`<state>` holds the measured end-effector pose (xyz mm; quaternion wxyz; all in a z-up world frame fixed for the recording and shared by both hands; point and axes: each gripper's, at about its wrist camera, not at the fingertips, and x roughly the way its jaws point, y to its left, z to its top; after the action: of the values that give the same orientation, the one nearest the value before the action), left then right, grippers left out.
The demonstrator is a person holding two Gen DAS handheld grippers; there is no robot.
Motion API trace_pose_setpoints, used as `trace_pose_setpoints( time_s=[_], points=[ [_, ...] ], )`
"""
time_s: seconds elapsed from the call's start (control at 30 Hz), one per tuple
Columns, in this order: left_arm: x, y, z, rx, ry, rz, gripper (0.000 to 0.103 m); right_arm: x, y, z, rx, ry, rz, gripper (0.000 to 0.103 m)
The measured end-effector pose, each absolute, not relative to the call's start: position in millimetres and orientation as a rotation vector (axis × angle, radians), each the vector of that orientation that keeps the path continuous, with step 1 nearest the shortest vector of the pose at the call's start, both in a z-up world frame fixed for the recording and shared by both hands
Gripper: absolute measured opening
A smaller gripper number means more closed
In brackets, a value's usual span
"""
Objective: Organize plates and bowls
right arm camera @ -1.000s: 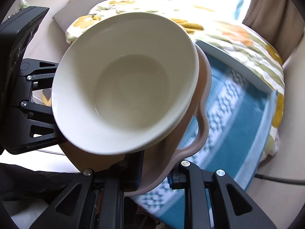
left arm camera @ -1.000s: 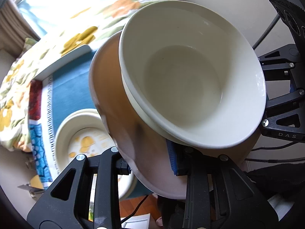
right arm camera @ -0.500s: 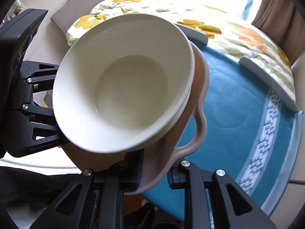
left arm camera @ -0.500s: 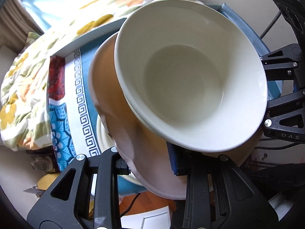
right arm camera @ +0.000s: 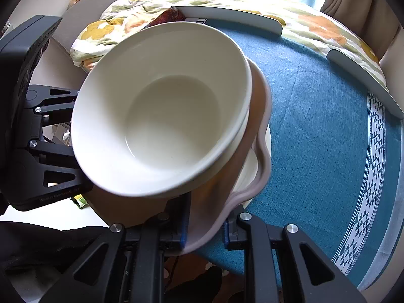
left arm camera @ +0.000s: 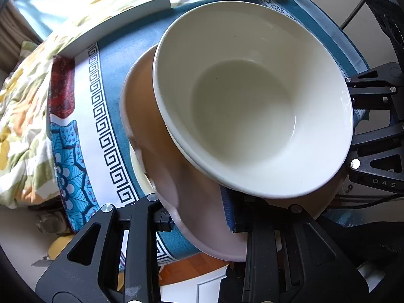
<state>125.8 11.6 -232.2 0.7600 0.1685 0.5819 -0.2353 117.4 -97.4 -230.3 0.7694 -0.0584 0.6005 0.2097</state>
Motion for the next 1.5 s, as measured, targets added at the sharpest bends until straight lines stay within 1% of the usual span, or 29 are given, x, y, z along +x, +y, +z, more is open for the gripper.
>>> trace_pose_setpoints(
  time_s=[0.3,0.7,1.03,1.13,1.17,1.2,1.23,1.27,1.3,1.33,1.37,1.5],
  points=[
    [126.7,16.3,-242.5,0.355,1.278,-0.513,0.025,115.6,-103.5,-238.1,-0.115,1.303,0.427,0.019],
    [130.9,16.9,-237.8,0.385,1.273,-0.489,0.025,118.2,-101.7,-236.1,-0.102,1.326,0.374,0.019],
    [131.6,14.3,-234.4,0.395,1.311,-0.485,0.026,121.4,-101.6,-232.6,-0.093,1.370,0.348,0.019],
    [129.6,13.0,-234.3,0.406,1.317,-0.486,0.027,119.2,-103.4,-227.8,-0.093,1.366,0.335,0.021],
    [128.7,12.4,-233.5,0.411,1.318,-0.486,0.028,118.0,-103.4,-225.7,-0.101,1.364,0.327,0.027],
    [128.1,11.8,-232.6,0.414,1.319,-0.487,0.030,117.5,-103.3,-224.2,-0.112,1.365,0.321,0.039],
    [127.1,11.1,-231.8,0.414,1.320,-0.492,0.032,116.2,-103.6,-222.8,-0.120,1.366,0.315,0.047],
    [125.9,10.3,-230.1,0.414,1.318,-0.501,0.040,114.5,-104.4,-221.1,-0.118,1.361,0.313,0.057],
    [124.1,8.8,-228.2,0.428,1.310,-0.501,0.059,112.8,-105.6,-219.5,-0.105,1.357,0.314,0.059],
    [121.9,7.3,-225.5,0.444,1.294,-0.501,0.071,111.7,-106.6,-218.6,-0.093,1.357,0.312,0.059],
    [119.9,6.6,-222.0,0.452,1.279,-0.506,0.087,110.3,-107.6,-217.5,-0.087,1.356,0.302,0.059],
    [116.1,7.4,-210.3,0.448,1.255,-0.513,0.088,102.9,-111.3,-207.9,-0.050,1.333,0.283,0.059]
  ],
)
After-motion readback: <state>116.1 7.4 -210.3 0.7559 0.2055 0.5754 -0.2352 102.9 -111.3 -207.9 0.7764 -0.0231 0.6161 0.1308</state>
